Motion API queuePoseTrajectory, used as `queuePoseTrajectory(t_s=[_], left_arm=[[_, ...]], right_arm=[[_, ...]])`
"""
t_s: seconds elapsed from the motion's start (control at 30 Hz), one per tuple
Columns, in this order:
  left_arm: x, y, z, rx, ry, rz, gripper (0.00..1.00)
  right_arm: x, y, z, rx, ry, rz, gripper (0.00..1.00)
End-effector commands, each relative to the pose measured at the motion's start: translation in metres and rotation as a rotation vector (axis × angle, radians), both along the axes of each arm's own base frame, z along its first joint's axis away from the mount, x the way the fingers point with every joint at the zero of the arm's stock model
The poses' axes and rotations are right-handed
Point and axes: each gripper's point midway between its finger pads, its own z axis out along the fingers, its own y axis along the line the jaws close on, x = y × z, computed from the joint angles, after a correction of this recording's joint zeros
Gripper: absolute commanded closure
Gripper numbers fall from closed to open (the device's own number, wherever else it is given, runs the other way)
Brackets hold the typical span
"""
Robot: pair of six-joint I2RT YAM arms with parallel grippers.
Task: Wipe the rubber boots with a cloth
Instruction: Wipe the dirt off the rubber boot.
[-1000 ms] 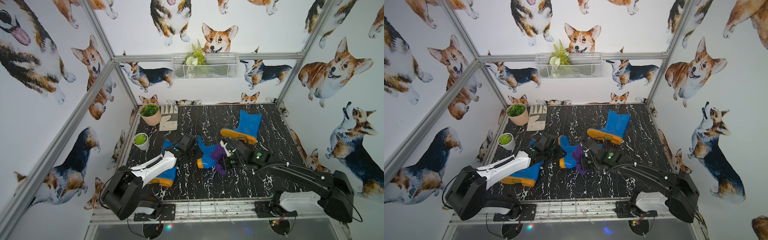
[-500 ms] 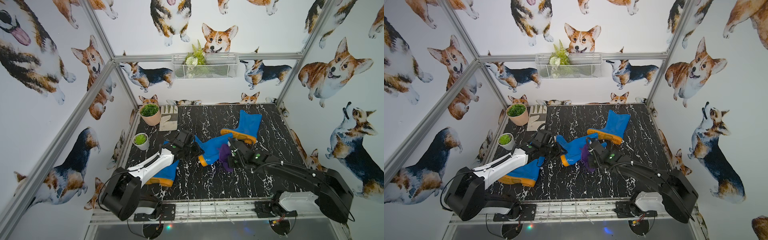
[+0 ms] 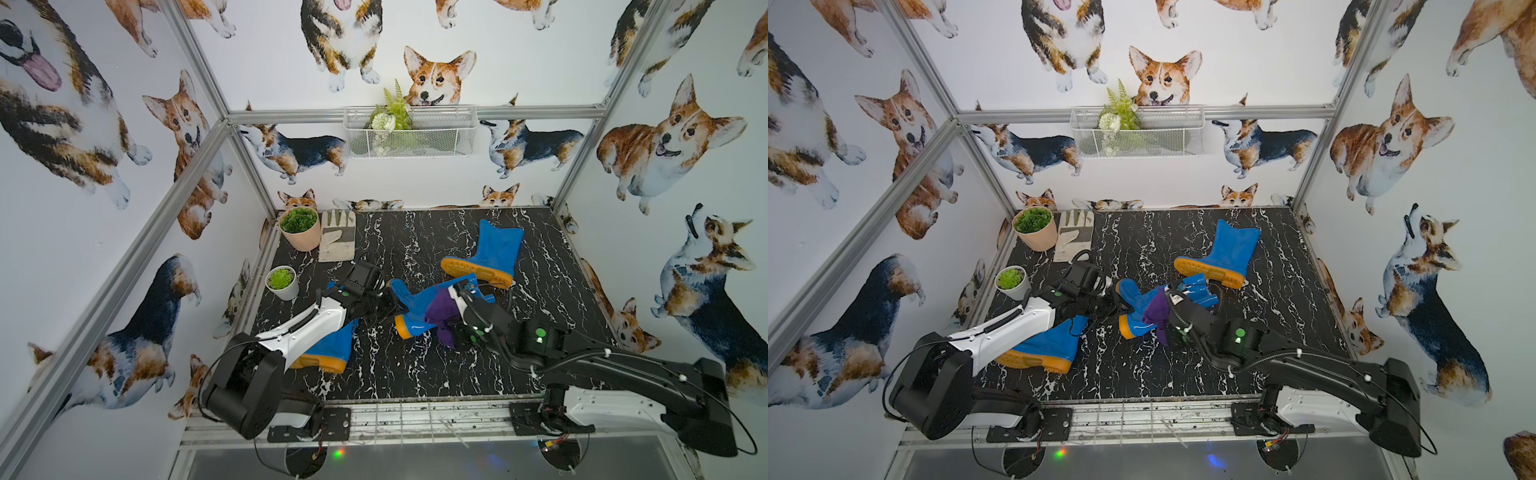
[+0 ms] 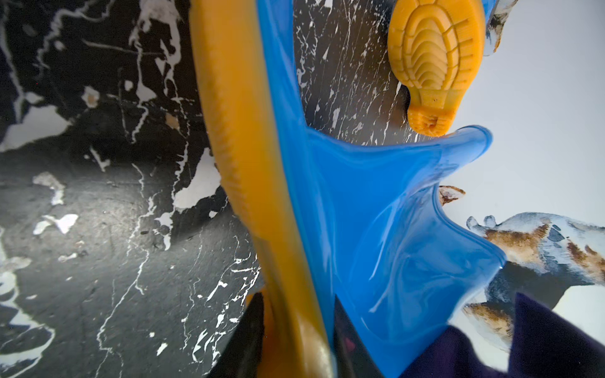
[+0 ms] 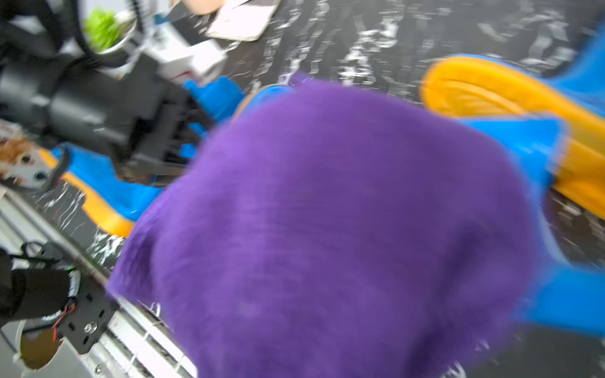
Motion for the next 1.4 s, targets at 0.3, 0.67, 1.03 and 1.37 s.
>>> queuePoseTrajectory(t_s=[0.3,0.67,1.03,1.37], left_arm=[[0.001,-0.002,0.026,-0.088,-0.041,-0.037,1.00],[0.006,-0.004,0.012,-0.084,-0.007,-0.049,1.00],[0.015,-0.009,0.020,-0.097,-0.026,-0.051,1.00],[0.011,-0.007,0.015,-0.093,-0.026,-0.079,1.00]], right_arm=[[0.053,-0.037,-0.048,-0.019,0.113,-0.156,1.00],[0.048,-0.096,-0.011,0.079,0.069,-0.281,1.00],[0.007,0.049,-0.033,0.024,0.068,0.139,1.00],[0.059,-0.112,-0.047,0.125,0.194,-0.353,1.00]])
